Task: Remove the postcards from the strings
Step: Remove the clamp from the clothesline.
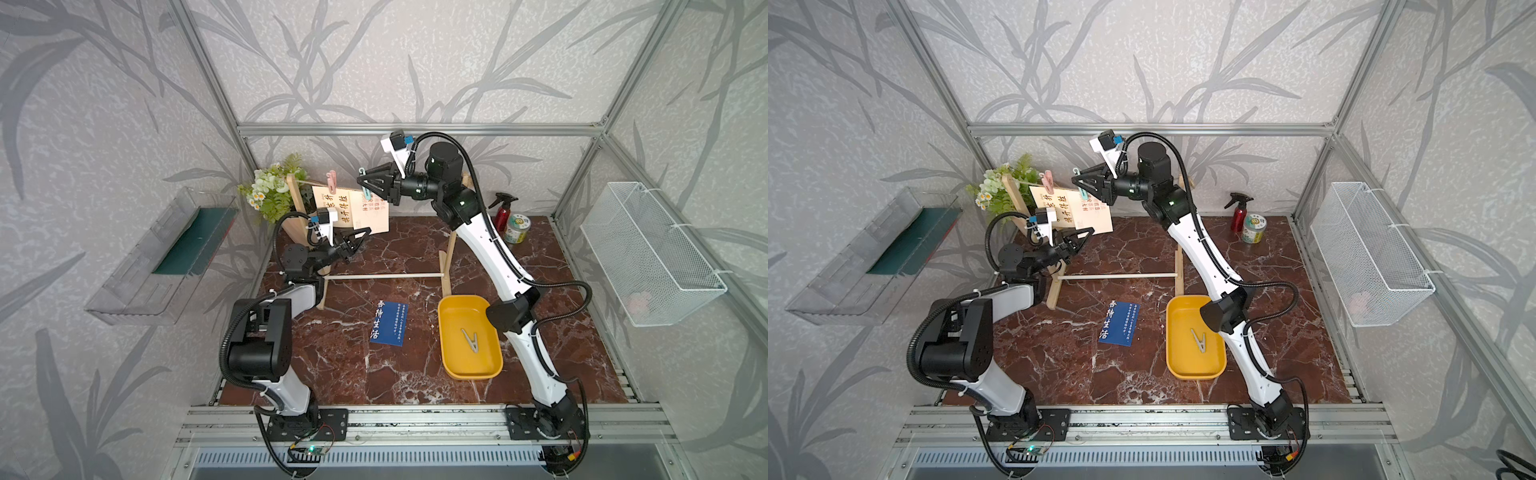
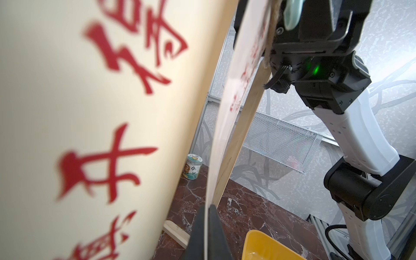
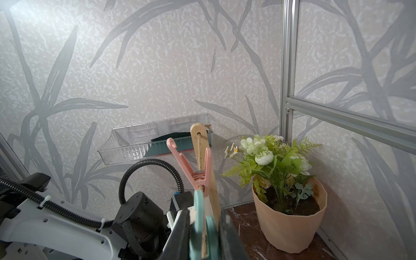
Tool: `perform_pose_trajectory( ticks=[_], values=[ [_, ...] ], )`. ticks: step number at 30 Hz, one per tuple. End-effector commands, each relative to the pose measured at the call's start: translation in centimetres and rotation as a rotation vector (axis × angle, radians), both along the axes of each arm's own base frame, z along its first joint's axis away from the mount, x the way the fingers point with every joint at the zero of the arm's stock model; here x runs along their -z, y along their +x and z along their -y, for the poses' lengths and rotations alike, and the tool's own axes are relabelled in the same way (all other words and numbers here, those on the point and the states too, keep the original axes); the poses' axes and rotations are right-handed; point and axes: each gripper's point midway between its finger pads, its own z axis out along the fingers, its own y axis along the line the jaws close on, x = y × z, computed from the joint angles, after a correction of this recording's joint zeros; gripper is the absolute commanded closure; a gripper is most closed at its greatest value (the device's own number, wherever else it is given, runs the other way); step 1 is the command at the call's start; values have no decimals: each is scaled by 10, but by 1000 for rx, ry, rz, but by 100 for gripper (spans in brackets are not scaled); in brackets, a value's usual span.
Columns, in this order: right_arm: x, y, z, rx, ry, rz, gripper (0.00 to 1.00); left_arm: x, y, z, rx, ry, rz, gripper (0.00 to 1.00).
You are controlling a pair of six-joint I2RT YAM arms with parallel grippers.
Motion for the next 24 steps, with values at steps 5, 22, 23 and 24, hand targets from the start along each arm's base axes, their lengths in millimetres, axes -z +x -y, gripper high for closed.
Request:
perform_pose_trajectory(
  ticks=[5, 22, 23, 24],
  values=[
    [-42, -29, 13, -24, 46, 63, 100, -9, -1, 1, 13, 6, 47, 100],
    [-81, -31, 29, 112, 92, 221, 100, 24, -5, -1, -31, -6, -37, 100],
    [-83, -32, 30, 115, 95, 232, 100, 24, -5, 0, -30, -7, -40, 100],
    [-84, -33, 30, 118, 97, 237, 100, 25, -5, 0, -34, -9, -43, 100]
  ],
)
